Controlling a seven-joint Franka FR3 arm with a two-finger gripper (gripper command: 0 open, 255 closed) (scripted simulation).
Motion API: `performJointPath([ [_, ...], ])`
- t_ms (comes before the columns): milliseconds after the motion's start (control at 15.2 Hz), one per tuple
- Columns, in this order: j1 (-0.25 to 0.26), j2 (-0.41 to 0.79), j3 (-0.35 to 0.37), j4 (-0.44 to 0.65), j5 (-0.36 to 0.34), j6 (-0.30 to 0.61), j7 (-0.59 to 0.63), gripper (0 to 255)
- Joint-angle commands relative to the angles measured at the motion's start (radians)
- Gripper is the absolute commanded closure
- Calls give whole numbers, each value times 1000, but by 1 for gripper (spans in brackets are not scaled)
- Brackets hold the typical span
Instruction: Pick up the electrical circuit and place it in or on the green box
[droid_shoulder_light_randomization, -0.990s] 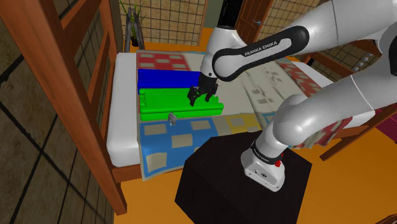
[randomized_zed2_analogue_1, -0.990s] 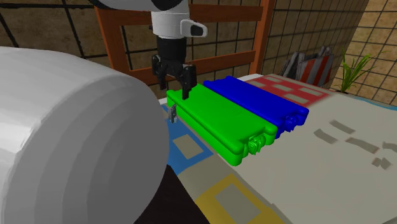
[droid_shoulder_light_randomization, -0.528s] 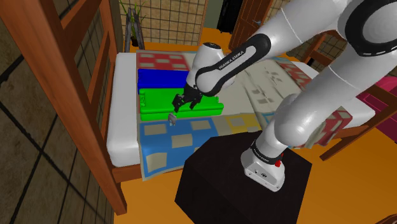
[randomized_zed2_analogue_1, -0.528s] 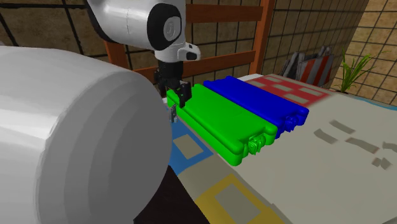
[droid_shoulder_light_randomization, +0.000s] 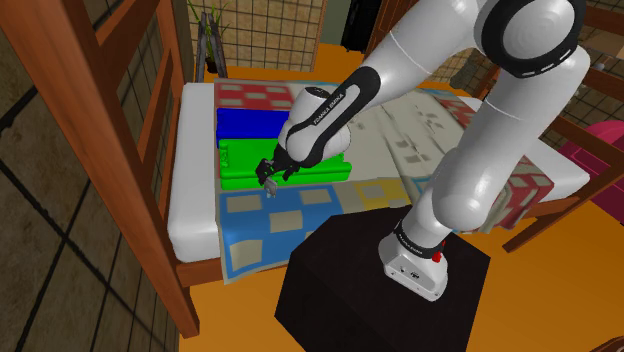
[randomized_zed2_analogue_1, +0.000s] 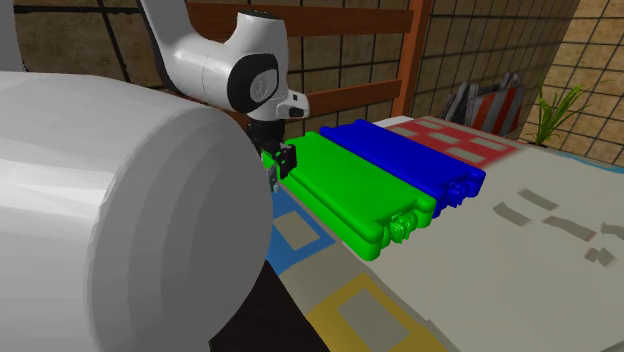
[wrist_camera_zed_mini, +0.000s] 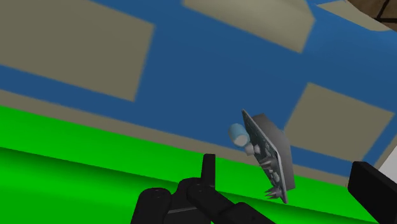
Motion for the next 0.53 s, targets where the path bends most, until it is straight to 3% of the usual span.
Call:
performJointPath([
  [0, 0, 44, 9, 12, 26, 34, -20, 0],
  [462, -7, 93, 25, 28, 53, 68, -44, 0],
])
